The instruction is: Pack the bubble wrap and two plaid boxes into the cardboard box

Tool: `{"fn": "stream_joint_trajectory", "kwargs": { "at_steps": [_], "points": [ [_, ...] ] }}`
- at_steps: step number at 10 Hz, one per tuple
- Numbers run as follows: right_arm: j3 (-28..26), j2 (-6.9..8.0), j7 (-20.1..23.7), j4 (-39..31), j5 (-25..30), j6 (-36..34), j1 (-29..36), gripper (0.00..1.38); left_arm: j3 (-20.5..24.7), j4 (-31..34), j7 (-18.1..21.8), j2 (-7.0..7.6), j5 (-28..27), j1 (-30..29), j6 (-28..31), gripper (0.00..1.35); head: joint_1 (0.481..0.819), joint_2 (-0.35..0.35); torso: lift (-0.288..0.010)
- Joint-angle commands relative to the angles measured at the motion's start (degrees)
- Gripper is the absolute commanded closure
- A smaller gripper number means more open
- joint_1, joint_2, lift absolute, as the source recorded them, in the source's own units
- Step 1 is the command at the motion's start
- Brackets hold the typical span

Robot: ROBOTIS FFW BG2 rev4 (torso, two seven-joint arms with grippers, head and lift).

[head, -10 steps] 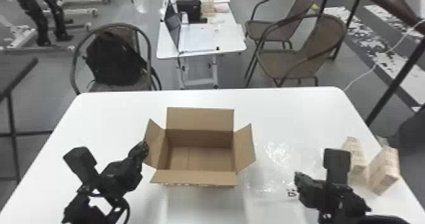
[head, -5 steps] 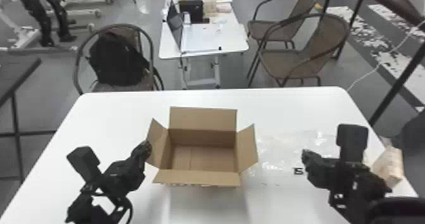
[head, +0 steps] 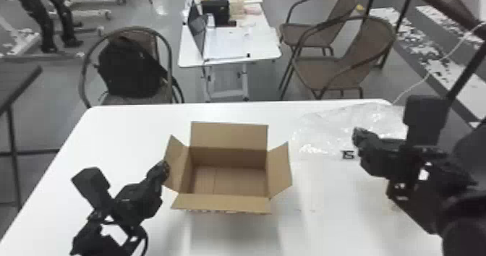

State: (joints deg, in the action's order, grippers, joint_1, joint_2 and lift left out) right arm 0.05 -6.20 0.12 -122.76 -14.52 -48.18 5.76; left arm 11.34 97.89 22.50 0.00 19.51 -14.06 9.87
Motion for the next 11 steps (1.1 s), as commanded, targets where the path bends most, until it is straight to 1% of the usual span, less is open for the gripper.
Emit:
{"fn": "stream_joint_trajectory", "kwargs": {
  "at_steps": [1, 3, 4, 5, 6, 7, 8, 9, 11],
  "points": [
    [0.4, -1.01, 0.3, -2.9, -2.4, -0.5, -1.4, 1.22, 0.0, 0.0, 0.0, -0.15, 0.0, 0.0, 0.0, 1.22, 0.695, 0.051, -0.039],
    [2.8, -3.03, 1.6, -3.5, -6.0, -1.1, -4.7, 1.22, -0.1, 0.0, 0.0, -0.15, -0.1, 0.0, 0.1, 1.22, 0.695, 0.074, -0.039],
    [4.8, -3.3, 2.8, -2.7, -6.3, -0.9, -6.1, 1.22, -0.1, 0.0, 0.0, -0.15, -0.1, 0.1, 0.1, 1.22, 0.695, 0.084, -0.039],
    [6.5, -3.38, 5.4, -0.2, -6.7, 2.0, -7.1, 1.22, -0.2, 0.0, 0.0, -0.15, -0.2, 0.1, 0.1, 1.22, 0.695, 0.105, -0.039],
    [8.0, -3.65, 7.2, 1.7, -7.3, 4.8, -8.0, 1.22, -0.1, -0.1, 0.0, -0.15, -0.3, 0.1, 0.1, 1.22, 0.695, 0.133, -0.039],
    [8.5, -4.09, 7.4, 0.7, -7.0, 5.4, -9.0, 1.22, -0.2, -0.1, -0.1, -0.15, -0.3, 0.1, 0.1, 1.22, 0.695, 0.145, -0.039],
    [8.7, -4.88, 7.4, -0.8, -6.5, 5.6, -10.0, 1.22, -0.3, -0.1, -0.2, -0.15, -0.5, 0.2, 0.1, 1.22, 0.695, 0.161, -0.039],
    [9.4, -4.88, 7.4, 1.0, -8.2, 6.1, -10.3, 1.22, -0.4, -0.2, -0.2, -0.15, -0.7, 0.4, 0.1, 1.22, 0.695, 0.164, -0.039],
    [10.2, -3.82, 7.6, 6.2, -13.3, 6.9, -10.7, 1.22, -0.7, -0.2, -0.2, -0.15, -0.6, 0.4, 0.1, 1.22, 0.695, 0.17, -0.039]
  ]
}}
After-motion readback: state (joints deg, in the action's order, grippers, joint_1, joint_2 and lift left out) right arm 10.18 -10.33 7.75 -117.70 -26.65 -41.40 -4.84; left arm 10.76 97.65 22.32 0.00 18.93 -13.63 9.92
